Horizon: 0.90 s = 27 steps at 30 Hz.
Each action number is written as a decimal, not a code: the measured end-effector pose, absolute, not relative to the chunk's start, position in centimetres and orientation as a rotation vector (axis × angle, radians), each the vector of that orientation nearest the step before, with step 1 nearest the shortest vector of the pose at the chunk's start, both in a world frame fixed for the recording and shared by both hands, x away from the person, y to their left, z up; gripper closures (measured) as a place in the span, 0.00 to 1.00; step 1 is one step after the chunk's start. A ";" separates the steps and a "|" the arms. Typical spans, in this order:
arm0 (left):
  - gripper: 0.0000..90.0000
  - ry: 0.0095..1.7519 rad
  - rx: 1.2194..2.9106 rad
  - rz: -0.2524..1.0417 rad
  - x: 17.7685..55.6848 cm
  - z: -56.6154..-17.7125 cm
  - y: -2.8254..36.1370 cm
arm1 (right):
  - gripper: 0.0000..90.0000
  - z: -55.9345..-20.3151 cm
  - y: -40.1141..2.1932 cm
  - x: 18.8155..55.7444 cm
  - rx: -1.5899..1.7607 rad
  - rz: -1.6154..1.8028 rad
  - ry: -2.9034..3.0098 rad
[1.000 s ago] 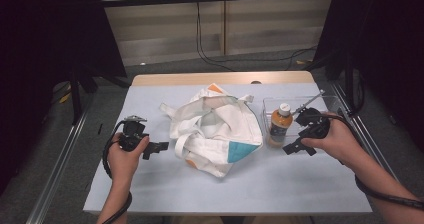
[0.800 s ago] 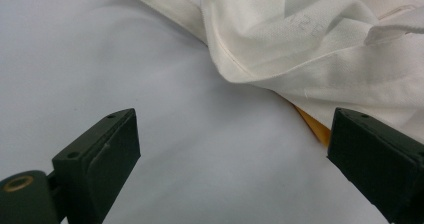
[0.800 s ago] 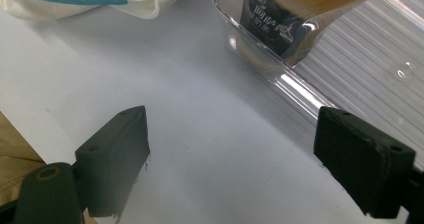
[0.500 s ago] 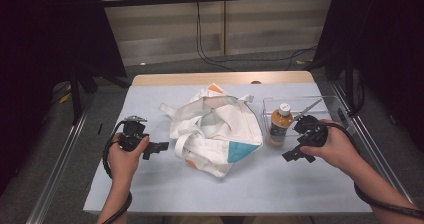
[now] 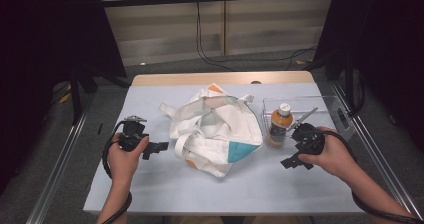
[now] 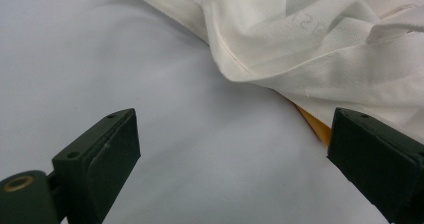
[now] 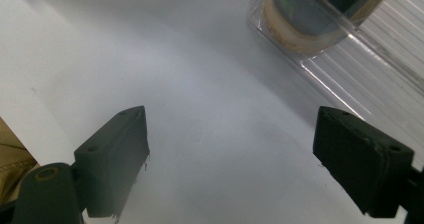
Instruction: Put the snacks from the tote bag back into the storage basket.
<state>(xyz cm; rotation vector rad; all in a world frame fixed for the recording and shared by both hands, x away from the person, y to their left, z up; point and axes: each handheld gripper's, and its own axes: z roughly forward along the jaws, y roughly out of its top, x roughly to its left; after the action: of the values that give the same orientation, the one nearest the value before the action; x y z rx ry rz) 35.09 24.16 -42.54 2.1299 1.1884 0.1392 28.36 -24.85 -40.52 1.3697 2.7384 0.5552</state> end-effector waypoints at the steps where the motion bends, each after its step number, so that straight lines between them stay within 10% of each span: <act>1: 0.07 1.190 2.127 0.138 35.1 -42.6 24.2 | 0.16 -40.7 -24.9 28.3 1.346 0.556 2.744; 27: 0.07 1.203 2.121 0.136 35.2 -42.7 23.9 | 0.15 -43.6 -24.8 26.9 1.349 0.594 2.747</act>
<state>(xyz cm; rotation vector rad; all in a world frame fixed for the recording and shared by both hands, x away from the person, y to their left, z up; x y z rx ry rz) 35.15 23.92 -42.73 2.1211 1.2030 0.1355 26.87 -24.82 -43.57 1.3489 2.7470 0.5940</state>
